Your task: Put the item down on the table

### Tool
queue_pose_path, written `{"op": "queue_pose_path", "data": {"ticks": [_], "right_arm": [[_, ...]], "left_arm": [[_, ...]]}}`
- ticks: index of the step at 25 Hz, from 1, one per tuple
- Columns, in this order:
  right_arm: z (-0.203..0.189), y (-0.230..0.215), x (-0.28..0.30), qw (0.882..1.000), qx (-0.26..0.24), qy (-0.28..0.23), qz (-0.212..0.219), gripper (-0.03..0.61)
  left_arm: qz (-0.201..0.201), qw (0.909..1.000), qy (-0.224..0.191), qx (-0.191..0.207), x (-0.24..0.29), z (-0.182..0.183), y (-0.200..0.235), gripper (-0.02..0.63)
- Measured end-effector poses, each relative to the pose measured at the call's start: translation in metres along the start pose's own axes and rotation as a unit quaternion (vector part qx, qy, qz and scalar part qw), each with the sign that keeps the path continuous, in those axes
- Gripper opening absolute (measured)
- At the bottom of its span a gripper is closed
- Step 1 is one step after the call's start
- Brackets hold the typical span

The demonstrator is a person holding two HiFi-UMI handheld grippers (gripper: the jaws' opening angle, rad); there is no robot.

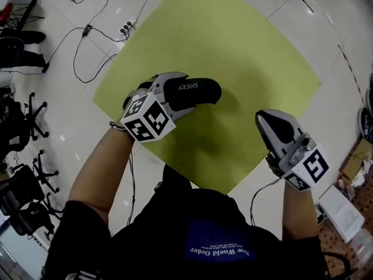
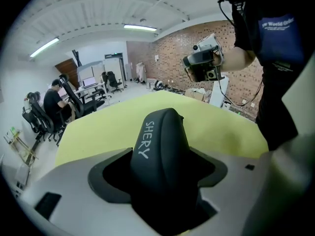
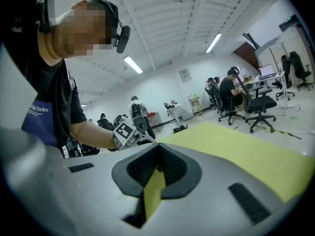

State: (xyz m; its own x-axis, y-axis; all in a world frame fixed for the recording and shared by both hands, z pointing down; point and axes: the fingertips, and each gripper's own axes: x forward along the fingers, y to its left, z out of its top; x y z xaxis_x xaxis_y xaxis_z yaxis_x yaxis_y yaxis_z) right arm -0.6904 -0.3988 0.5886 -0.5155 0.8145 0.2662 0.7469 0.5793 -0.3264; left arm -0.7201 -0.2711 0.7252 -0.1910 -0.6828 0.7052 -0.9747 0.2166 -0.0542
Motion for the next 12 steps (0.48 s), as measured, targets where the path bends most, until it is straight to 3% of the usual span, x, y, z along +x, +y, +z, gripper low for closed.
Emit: {"op": "queue_pose_path", "data": {"ticks": [12], "right_arm": [[-0.017, 0.000, -0.003, 1.000, 0.013, 0.002, -0.002, -0.012]], "left_arm": [[-0.009, 0.9982, 0.046, 0.038, 0.022, -0.020, 0.005, 0.348]]}}
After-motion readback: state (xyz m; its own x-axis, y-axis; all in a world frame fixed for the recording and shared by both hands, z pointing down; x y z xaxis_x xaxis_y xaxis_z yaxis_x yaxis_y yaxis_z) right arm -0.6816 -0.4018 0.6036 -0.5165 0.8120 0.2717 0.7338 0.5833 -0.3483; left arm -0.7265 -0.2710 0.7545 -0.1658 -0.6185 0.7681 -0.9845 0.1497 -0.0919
